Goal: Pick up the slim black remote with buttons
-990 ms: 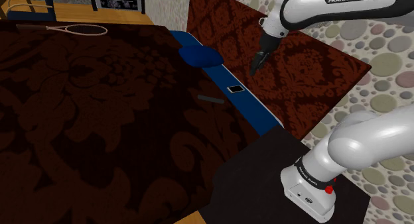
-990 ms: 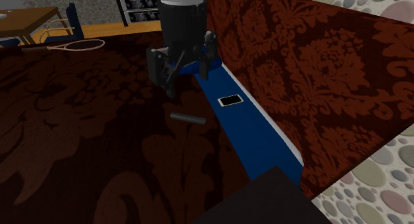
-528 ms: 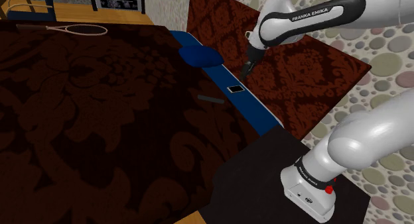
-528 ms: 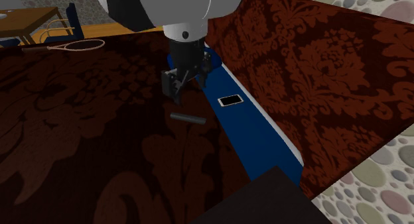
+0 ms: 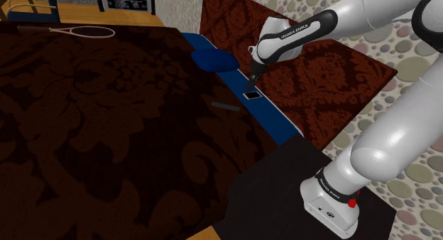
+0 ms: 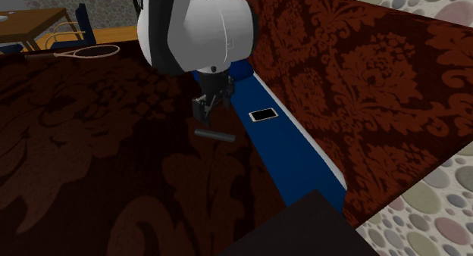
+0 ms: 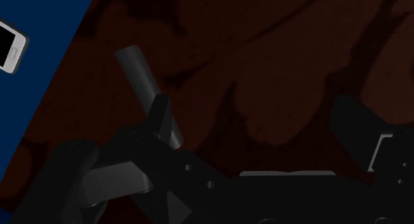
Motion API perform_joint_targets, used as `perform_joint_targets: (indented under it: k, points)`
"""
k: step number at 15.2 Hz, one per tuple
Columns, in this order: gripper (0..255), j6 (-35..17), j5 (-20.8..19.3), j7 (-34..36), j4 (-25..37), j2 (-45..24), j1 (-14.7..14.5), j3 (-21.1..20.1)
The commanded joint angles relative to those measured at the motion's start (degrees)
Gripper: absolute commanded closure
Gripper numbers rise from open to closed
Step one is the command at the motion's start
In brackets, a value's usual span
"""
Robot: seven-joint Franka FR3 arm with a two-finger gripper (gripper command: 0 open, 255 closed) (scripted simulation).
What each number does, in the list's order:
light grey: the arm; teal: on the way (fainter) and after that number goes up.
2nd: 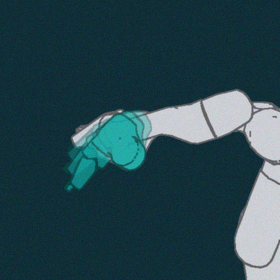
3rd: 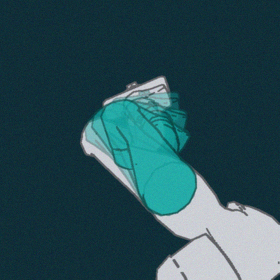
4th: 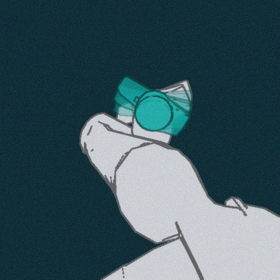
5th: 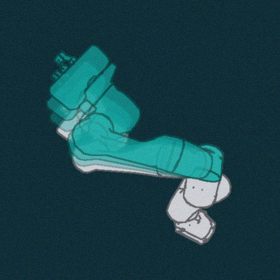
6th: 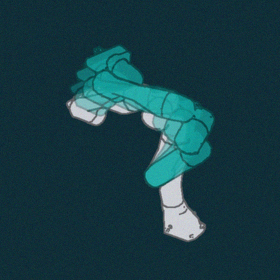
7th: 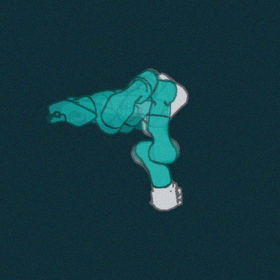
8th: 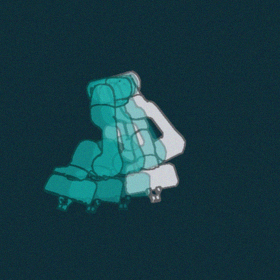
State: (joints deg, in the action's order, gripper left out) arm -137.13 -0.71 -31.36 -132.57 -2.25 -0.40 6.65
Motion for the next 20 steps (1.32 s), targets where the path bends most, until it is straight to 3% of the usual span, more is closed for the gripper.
perform_joint_targets:
  k: [1, 11, 20]
  points:
    - [0, -2.48, 0.51, -2.02, 2.66, -5.0, 0.15, 0.01]
    - [0, -9.07, 1.8, -10.53, 19.29, -27.6, 2.63, -1.58]
    - [0, -8.4, 0.63, -15.74, 41.78, -48.7, 4.5, -3.2]
